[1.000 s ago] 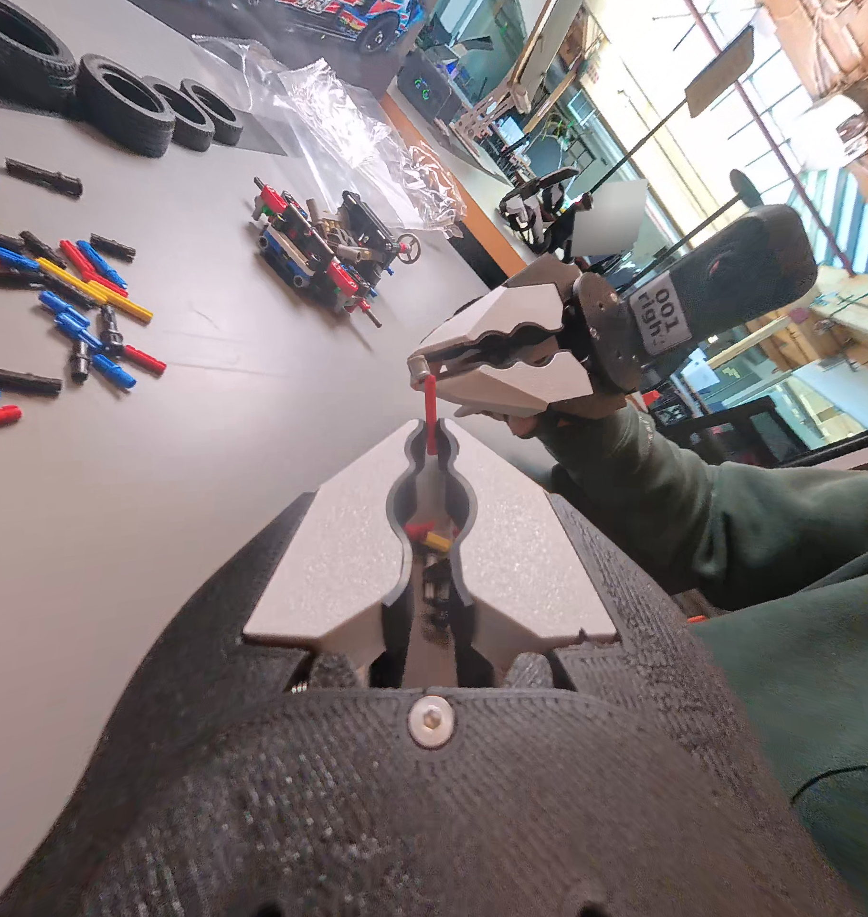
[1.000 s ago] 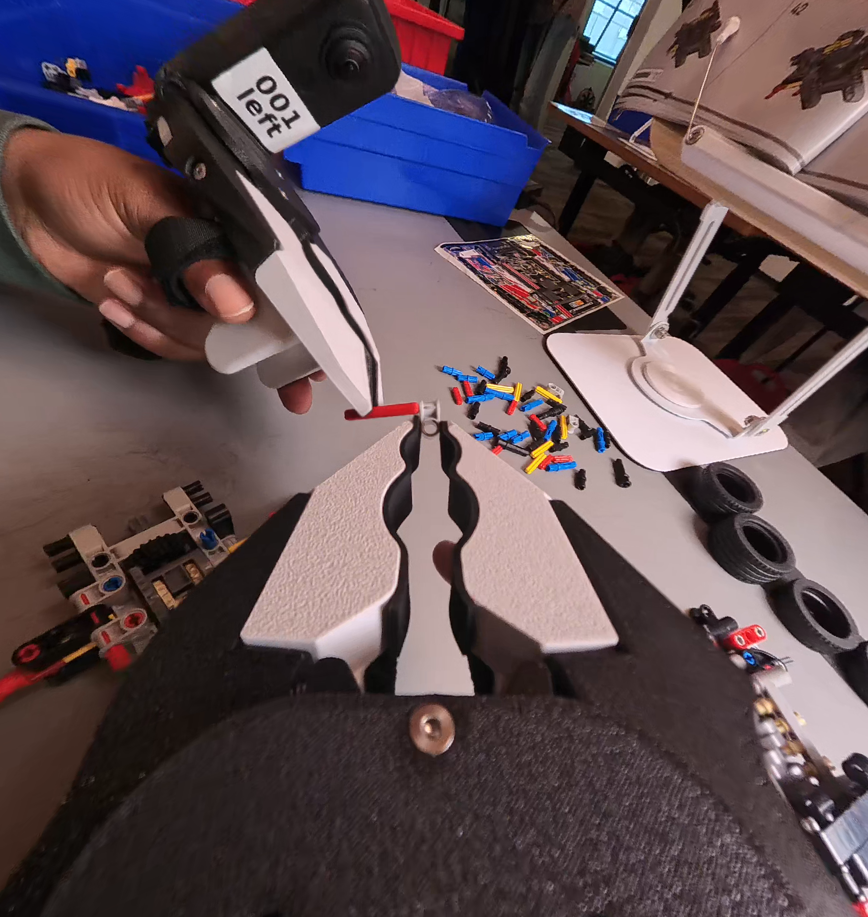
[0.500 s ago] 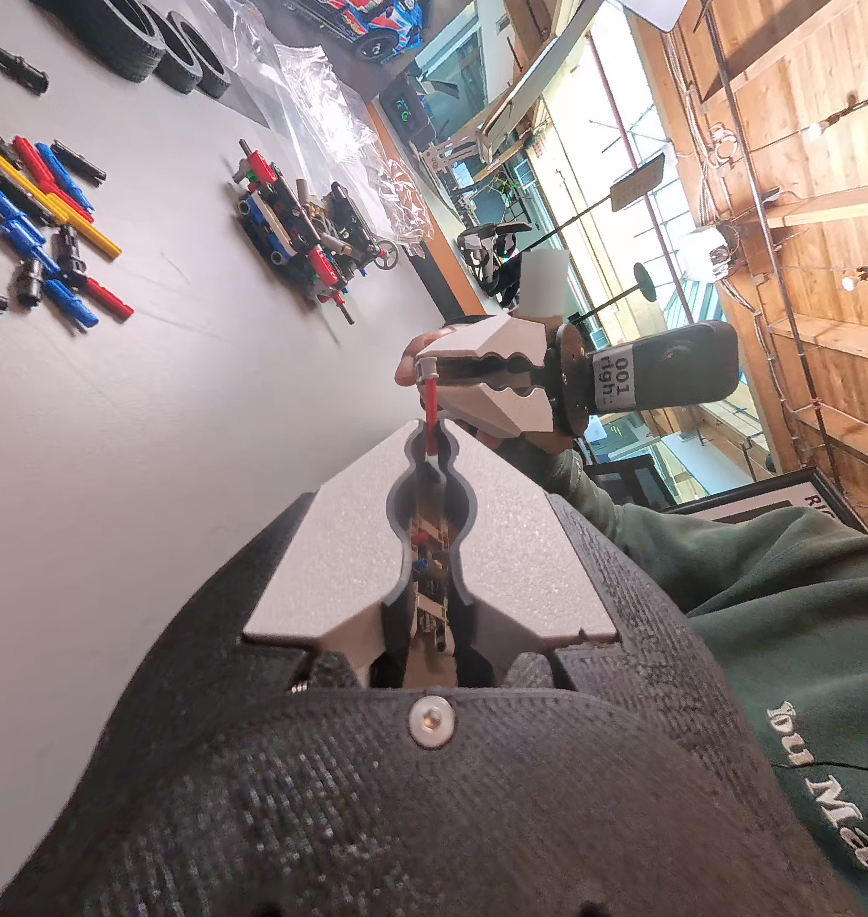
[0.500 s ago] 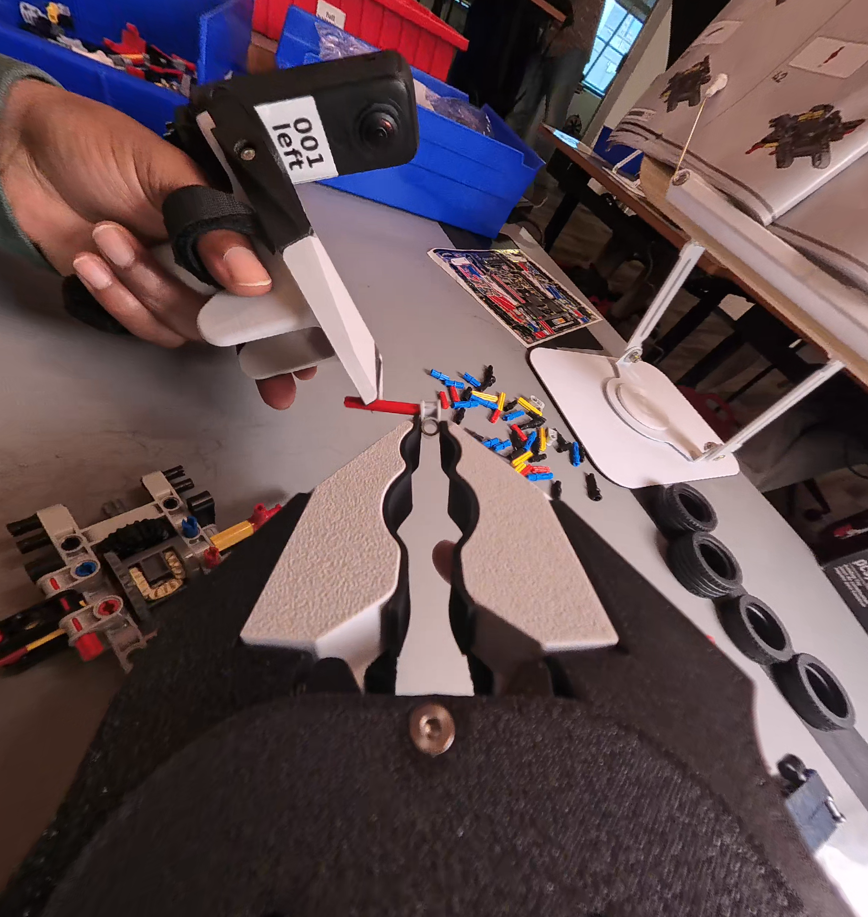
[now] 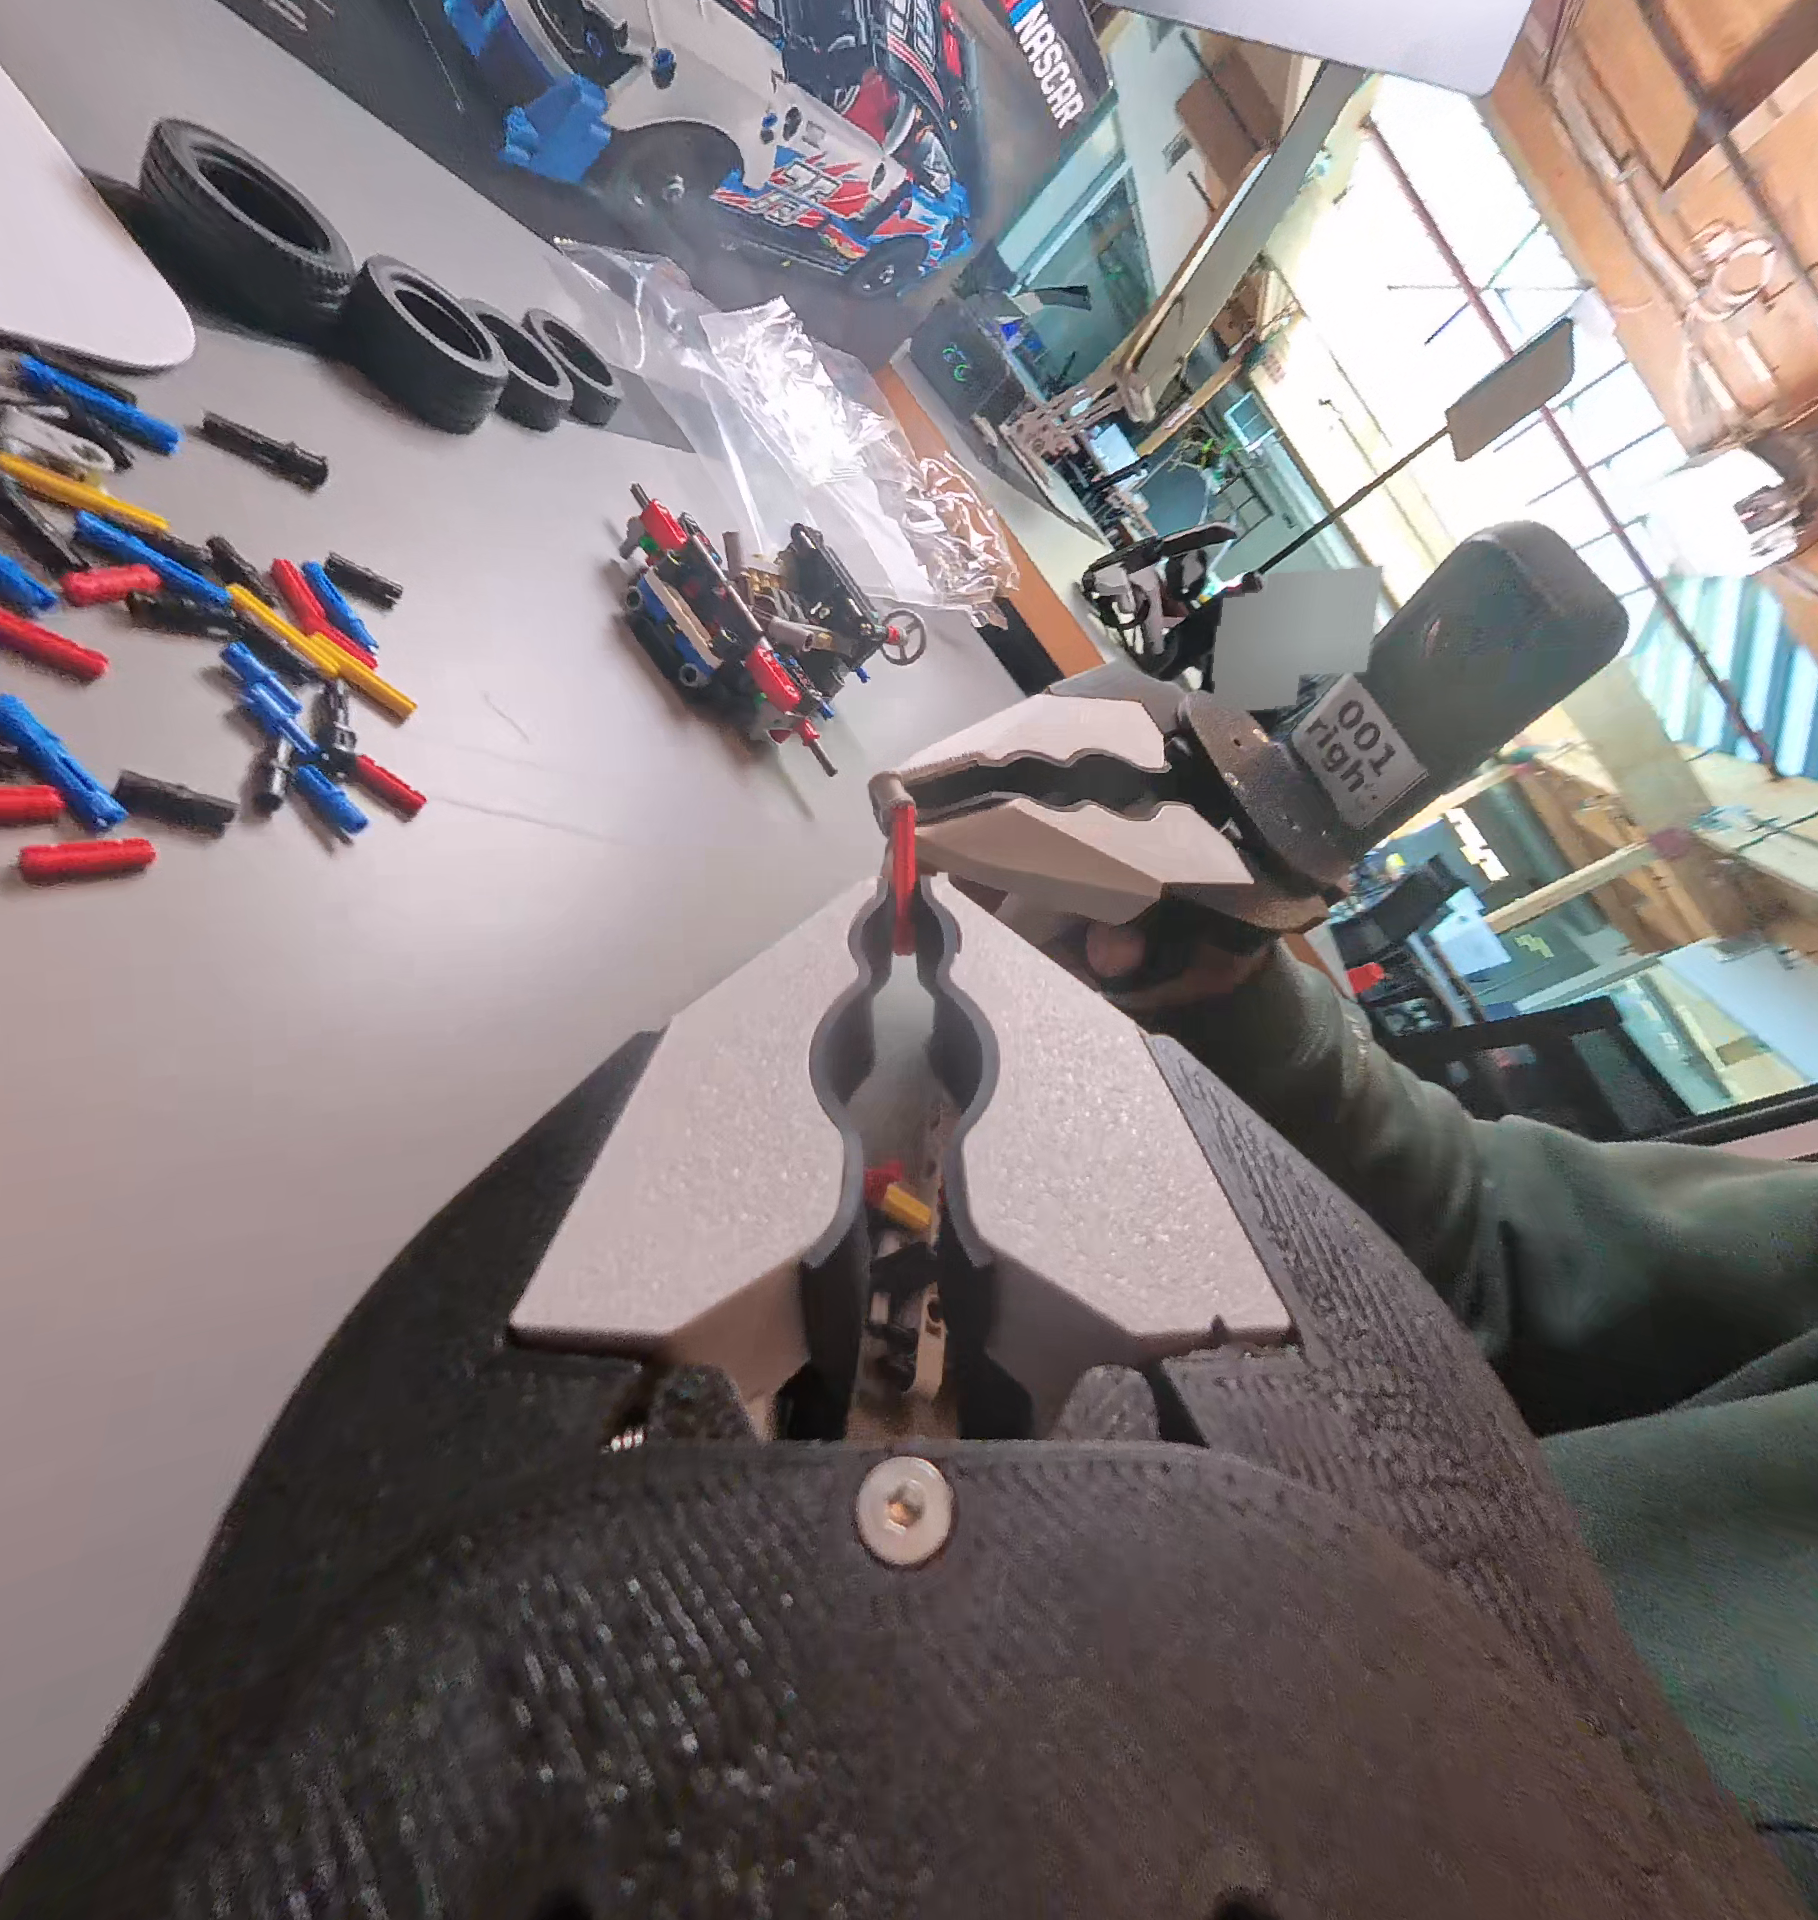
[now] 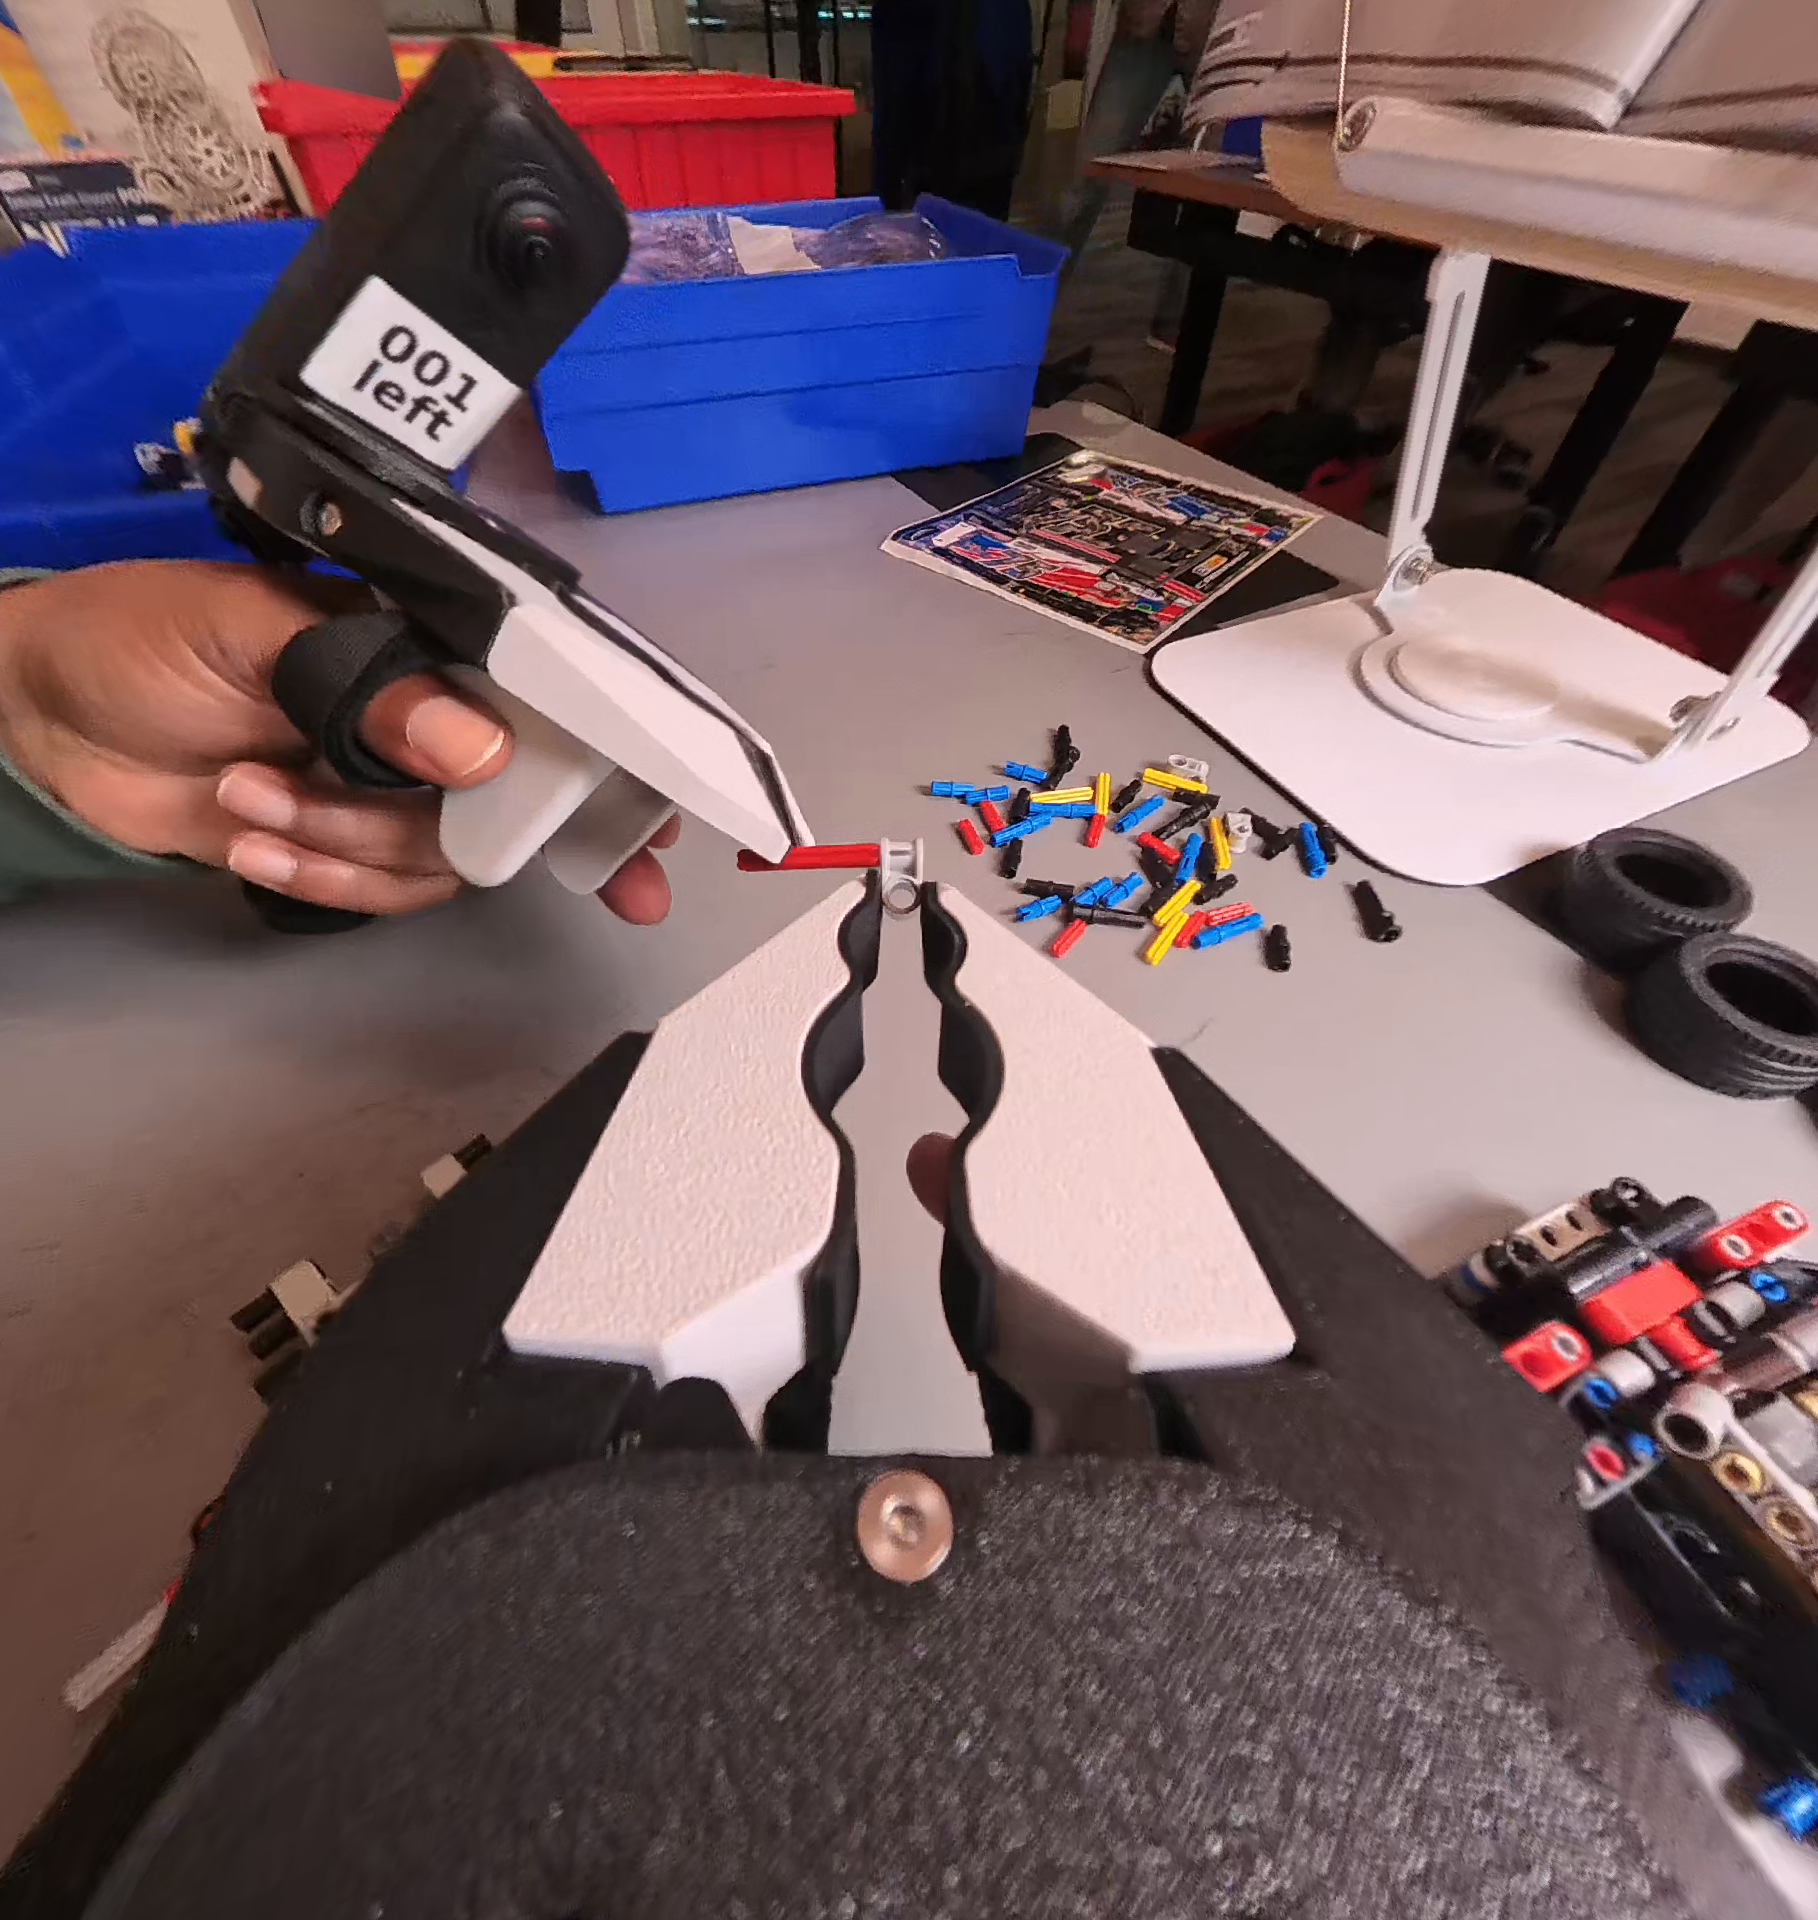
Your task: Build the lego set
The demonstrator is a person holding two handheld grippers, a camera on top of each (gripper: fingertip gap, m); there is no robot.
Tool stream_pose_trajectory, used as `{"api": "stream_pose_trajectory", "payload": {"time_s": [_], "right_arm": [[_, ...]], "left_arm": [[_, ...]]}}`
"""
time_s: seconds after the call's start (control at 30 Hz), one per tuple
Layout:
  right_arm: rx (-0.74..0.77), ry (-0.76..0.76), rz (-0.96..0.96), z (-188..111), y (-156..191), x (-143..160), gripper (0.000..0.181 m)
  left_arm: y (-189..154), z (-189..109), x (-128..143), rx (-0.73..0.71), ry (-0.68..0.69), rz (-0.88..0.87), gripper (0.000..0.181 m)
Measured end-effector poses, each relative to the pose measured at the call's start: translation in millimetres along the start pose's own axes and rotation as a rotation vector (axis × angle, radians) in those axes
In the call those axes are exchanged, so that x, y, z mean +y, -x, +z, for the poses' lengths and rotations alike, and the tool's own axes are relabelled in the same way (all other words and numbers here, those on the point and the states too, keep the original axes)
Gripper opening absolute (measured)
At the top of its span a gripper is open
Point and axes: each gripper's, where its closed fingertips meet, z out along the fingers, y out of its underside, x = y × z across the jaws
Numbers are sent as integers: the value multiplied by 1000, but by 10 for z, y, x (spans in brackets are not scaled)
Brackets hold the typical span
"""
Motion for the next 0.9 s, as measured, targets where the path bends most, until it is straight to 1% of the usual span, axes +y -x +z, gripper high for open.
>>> {"api": "stream_pose_trajectory", "payload": {"time_s": [0.1,0.2,0.37,0.47,0.7,0.9], "right_arm": [[-5,-1,38,6,-8,4,6],[6,11,36,18,-17,27,6],[35,35,-2,40,-30,69,6],[51,37,-24,48,-37,74,6],[64,-25,-106,15,-29,-13,6],[1,-139,-122,-89,2,-141,6]], "left_arm": [[9,3,-6,-42,-2,41,0],[32,13,10,-76,6,57,0],[85,24,40,-102,16,31,0],[94,26,41,-90,10,-1,0],[15,19,-8,117,-68,-303,0],[-129,16,-72,287,-121,-483,0]]}}
